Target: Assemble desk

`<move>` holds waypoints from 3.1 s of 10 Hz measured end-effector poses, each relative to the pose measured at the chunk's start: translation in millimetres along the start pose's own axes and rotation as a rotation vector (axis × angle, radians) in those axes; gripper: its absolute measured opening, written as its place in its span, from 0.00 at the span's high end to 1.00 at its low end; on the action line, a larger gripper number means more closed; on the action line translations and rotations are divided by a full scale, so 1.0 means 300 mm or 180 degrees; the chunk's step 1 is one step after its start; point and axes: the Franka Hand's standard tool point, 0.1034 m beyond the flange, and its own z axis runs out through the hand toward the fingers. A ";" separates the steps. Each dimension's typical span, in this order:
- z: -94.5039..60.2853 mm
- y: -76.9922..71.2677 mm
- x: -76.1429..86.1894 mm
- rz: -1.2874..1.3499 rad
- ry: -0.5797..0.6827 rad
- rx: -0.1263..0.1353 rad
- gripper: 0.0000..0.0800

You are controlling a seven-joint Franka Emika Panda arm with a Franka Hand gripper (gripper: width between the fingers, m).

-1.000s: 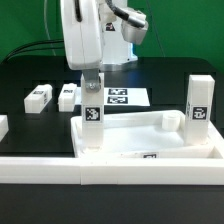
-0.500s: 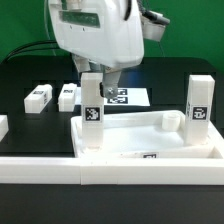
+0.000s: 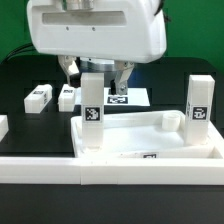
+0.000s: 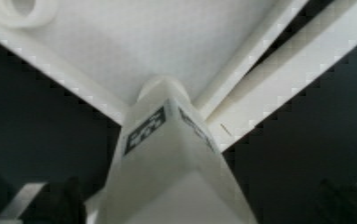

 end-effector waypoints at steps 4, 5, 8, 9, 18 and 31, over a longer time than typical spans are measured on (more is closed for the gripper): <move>0.005 0.002 0.003 -0.1331 0.0034 -0.0112 0.19; 0.005 0.003 0.003 -0.1586 0.0039 -0.0148 0.19; 0.007 0.015 0.015 -0.2149 0.0071 -0.0172 0.19; 0.007 0.013 0.013 -0.2144 0.0070 -0.0171 0.34; 0.008 0.022 0.018 -0.1101 0.0084 -0.0097 0.64; 0.016 0.025 -0.007 0.2230 0.0059 -0.0028 0.40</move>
Offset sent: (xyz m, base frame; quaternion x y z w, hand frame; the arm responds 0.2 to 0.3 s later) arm 0.0054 -0.0027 0.0002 -0.0419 0.0293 -0.2792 0.9589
